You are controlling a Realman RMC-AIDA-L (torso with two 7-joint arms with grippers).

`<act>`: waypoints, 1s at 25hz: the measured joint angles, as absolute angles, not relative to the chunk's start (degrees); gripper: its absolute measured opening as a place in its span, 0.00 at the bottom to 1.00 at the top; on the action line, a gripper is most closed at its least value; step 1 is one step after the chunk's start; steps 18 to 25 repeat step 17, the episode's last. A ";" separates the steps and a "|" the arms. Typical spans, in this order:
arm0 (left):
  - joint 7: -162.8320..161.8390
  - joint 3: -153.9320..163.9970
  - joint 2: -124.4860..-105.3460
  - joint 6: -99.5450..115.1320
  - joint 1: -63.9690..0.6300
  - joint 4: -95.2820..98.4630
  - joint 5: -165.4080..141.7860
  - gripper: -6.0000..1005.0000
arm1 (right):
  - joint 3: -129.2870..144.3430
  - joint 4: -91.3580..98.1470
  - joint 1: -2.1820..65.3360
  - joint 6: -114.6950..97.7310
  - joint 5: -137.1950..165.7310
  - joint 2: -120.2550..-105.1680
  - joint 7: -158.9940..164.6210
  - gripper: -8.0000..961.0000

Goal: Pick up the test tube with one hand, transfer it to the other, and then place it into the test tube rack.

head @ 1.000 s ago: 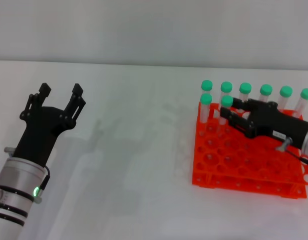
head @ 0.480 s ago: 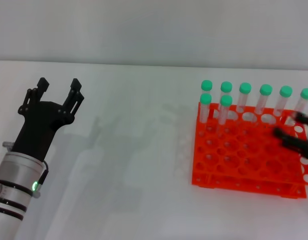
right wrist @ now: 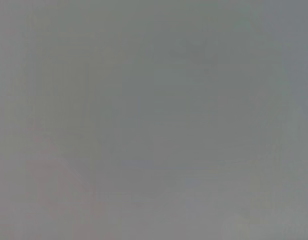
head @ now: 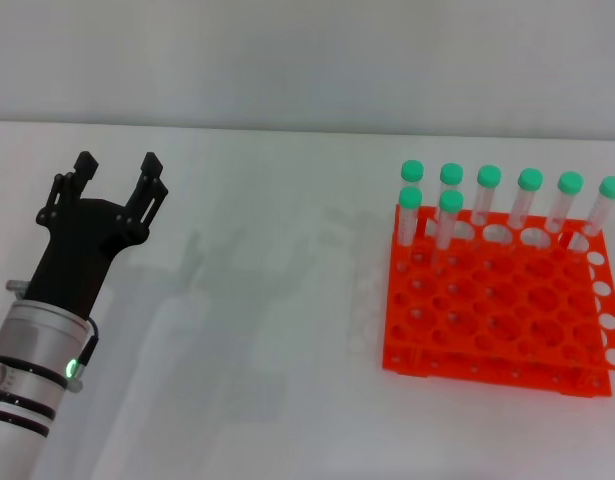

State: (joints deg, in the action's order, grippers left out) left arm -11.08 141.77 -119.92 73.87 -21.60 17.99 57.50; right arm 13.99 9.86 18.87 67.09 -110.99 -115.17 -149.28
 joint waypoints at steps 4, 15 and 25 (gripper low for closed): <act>-12.65 141.77 -119.97 74.84 -21.47 18.17 58.68 0.80 | 10.85 6.86 18.94 67.47 -112.60 -115.26 -157.93 0.91; -20.00 142.11 -120.10 77.09 -21.04 18.05 67.41 0.80 | 10.31 1.93 19.28 73.04 -122.50 -115.40 -160.00 0.91; -20.68 142.26 -120.09 77.02 -21.02 18.00 67.58 0.80 | 10.29 1.76 19.31 73.23 -122.80 -115.40 -160.01 0.91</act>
